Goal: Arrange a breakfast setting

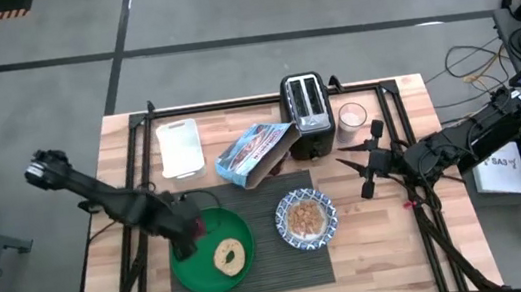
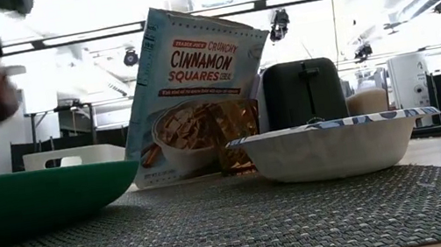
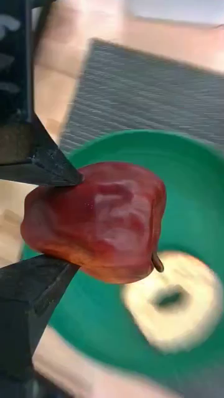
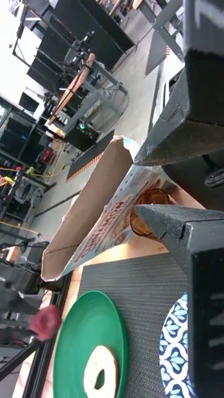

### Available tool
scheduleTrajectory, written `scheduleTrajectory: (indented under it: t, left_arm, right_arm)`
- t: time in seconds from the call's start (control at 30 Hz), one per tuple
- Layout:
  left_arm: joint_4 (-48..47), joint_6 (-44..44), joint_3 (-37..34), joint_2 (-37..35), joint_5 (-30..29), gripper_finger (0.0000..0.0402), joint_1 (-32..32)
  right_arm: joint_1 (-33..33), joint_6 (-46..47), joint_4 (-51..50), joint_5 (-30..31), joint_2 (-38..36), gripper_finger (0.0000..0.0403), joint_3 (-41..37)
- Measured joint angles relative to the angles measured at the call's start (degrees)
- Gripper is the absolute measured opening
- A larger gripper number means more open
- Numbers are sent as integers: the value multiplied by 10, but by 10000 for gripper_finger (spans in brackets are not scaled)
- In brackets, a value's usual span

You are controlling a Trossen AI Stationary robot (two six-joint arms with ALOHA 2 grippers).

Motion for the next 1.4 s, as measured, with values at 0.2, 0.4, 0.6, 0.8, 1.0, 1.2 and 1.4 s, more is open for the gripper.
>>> scheduleTrajectory:
  t: [0.2,0.4,0.6,0.8,1.0,1.2,1.4]
  left_arm:
    - [8,7,-32,68,31,142,-3]
    - [36,39,-24,110,32,142,-1]
    - [35,58,-23,142,32,149,0]
    - [35,94,-24,166,31,151,0]
    - [21,94,-24,185,28,152,0]
    - [2,79,-24,209,-2,173,0]
    - [-14,80,-24,222,-4,226,-1]
  right_arm:
    - [0,0,0,0,0,102,0]
    - [0,6,0,0,0,102,0]
    - [0,8,0,0,0,102,0]
    - [0,11,0,0,0,102,0]
    - [0,11,0,0,0,102,0]
    - [0,11,0,0,1,102,0]
    - [0,11,-1,0,4,102,0]
